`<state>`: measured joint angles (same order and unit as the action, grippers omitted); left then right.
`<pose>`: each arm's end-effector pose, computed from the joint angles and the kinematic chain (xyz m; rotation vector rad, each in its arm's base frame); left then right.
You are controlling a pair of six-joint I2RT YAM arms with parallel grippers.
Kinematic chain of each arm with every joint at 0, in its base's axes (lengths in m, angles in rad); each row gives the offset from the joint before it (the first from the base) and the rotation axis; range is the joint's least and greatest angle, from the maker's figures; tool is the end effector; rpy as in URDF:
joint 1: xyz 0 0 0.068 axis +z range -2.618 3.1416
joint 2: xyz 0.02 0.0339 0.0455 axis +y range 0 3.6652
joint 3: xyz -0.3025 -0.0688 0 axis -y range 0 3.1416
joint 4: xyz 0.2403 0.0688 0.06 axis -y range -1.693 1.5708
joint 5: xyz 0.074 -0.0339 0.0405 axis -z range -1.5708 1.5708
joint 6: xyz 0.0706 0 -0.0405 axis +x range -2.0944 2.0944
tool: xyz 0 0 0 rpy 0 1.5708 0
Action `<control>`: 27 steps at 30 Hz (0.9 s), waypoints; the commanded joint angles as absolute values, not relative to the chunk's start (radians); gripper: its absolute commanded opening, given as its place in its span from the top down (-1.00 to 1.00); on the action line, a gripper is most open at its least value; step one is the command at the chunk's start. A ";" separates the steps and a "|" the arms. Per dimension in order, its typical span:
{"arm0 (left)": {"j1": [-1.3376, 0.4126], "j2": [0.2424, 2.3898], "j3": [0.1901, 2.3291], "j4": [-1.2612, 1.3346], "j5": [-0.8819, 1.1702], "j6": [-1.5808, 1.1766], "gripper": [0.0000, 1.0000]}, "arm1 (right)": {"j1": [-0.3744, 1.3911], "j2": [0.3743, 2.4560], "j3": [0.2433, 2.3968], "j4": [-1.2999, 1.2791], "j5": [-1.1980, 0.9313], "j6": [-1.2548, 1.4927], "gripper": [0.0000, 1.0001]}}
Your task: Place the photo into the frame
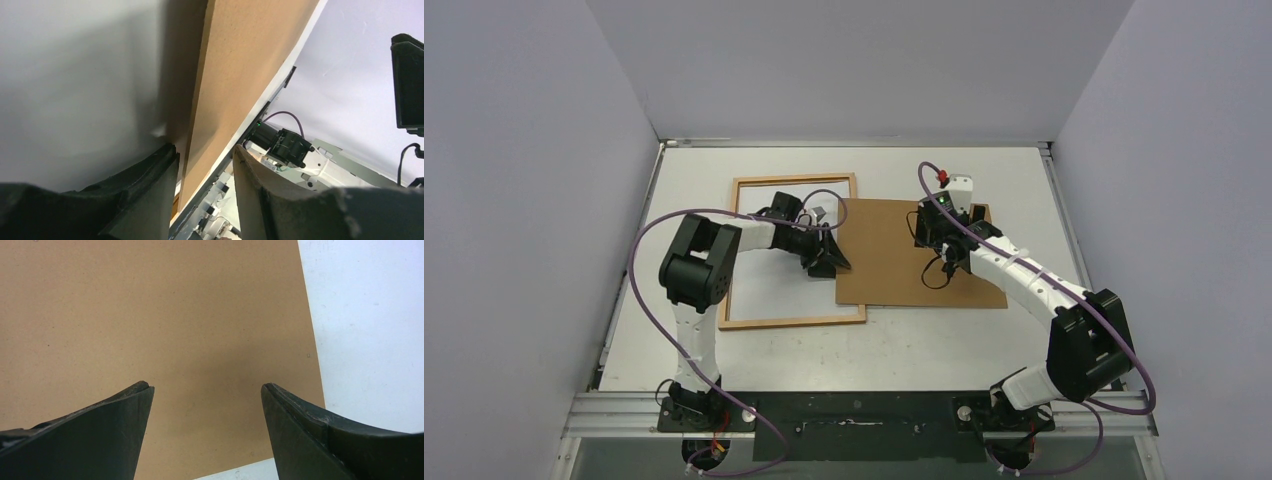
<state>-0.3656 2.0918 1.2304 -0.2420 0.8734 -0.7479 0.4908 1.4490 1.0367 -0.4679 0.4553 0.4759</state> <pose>0.3789 -0.2030 0.1261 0.2186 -2.7100 1.4107 0.2924 0.1211 0.2665 0.1767 2.3305 -0.0884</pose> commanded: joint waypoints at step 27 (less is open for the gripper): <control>-0.295 1.908 1.437 -0.357 0.945 -0.829 1.00 | 0.525 1.226 0.900 -0.125 -0.001 0.144 -0.59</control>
<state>-0.3187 2.0113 1.3228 -0.2691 0.9455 -0.8021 0.5087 1.3228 0.9604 -0.3107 0.2302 0.3054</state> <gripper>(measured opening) 0.099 0.800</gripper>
